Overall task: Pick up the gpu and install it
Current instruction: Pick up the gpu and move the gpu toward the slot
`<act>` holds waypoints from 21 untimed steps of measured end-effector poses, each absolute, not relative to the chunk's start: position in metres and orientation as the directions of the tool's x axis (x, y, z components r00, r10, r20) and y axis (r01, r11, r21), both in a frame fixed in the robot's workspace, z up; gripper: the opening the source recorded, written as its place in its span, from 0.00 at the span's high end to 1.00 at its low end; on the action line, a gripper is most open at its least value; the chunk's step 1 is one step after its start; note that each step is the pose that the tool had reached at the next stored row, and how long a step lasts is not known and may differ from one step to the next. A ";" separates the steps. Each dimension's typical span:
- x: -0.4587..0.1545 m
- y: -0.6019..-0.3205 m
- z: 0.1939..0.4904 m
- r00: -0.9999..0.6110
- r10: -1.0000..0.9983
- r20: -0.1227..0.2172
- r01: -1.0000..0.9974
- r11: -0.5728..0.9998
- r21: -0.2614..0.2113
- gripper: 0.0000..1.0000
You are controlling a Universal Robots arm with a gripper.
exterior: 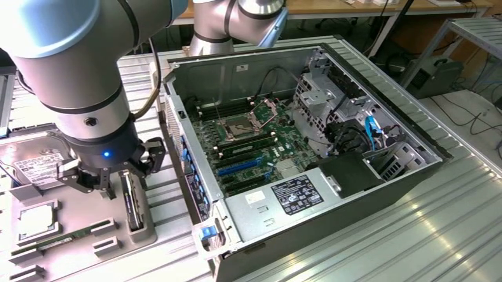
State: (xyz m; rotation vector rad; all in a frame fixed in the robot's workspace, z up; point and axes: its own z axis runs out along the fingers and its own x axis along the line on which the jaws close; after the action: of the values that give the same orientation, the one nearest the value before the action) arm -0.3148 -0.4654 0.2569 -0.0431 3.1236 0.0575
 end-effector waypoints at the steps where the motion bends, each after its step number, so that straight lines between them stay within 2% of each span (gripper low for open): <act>1: -0.315 -0.465 0.257 -0.999 -0.027 -0.018 -0.028 0.999 0.037 0.46; 10: -0.315 -0.465 0.248 -1.000 -0.026 -0.018 -0.026 0.999 0.037 0.46; 13: -0.315 -0.465 0.229 -1.000 -0.026 -0.018 -0.026 0.999 0.038 0.46; 16: -0.316 -0.461 0.223 -1.000 -0.026 -0.018 -0.026 0.999 0.038 0.46; 17: -0.316 -0.461 0.223 -1.000 -0.026 -0.018 -0.026 0.999 0.038 0.54; 18: -0.316 -0.461 0.223 -1.000 -0.026 -0.018 -0.026 0.999 0.038 0.72; 21: -0.316 -0.461 0.223 -1.000 -0.026 -0.018 -0.026 0.999 0.038 0.72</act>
State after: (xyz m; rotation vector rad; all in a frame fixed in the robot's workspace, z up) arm -0.3162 -0.4611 0.2227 -0.0404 3.1234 0.0595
